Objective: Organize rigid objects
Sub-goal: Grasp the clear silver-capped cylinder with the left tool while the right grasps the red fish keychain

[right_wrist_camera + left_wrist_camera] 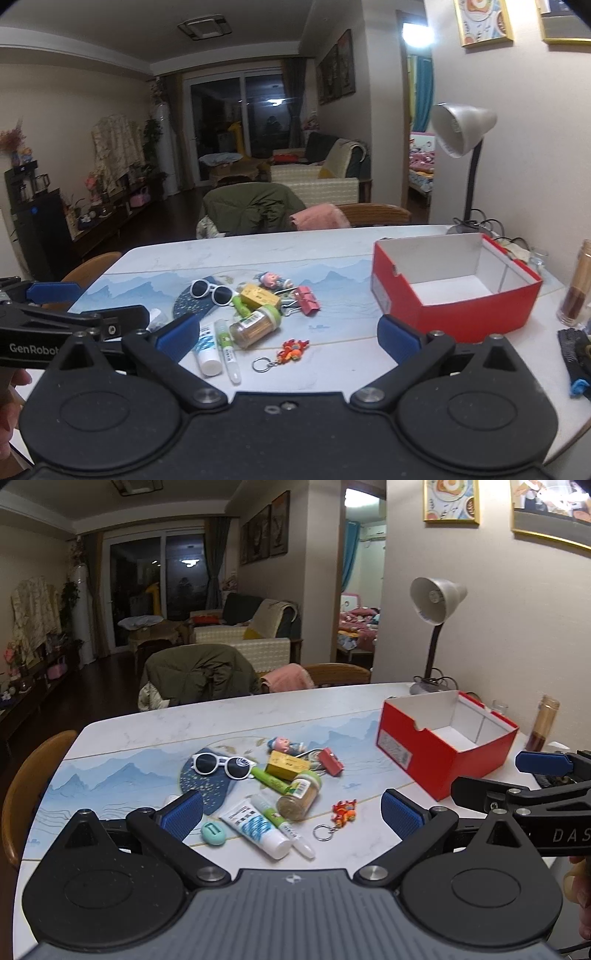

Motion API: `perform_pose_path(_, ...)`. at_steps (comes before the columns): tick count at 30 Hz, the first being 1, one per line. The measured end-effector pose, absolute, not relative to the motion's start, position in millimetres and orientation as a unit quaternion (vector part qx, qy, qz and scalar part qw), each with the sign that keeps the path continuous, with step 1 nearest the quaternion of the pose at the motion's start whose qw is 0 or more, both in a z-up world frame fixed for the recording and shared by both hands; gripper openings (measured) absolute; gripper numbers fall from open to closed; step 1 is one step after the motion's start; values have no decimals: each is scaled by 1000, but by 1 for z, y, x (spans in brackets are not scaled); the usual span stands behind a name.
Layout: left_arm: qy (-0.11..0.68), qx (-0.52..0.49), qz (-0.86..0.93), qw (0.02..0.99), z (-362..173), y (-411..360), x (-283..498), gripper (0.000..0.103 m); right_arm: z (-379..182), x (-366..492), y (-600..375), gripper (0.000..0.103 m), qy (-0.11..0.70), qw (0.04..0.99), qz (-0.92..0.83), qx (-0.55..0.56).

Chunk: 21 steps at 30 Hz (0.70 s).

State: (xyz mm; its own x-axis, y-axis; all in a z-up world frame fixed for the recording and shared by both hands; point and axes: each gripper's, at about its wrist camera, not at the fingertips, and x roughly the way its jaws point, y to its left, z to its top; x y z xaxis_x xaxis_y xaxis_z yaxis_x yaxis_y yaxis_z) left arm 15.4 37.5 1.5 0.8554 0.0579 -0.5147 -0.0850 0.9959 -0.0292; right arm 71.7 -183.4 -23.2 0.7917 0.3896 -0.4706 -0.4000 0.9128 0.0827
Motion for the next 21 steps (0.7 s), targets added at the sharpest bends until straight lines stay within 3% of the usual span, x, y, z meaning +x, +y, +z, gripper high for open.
perform_pose_path(21, 347, -80, 137, 924, -81, 121, 106, 103, -81, 172, -149, 101, 339, 904, 255, -51)
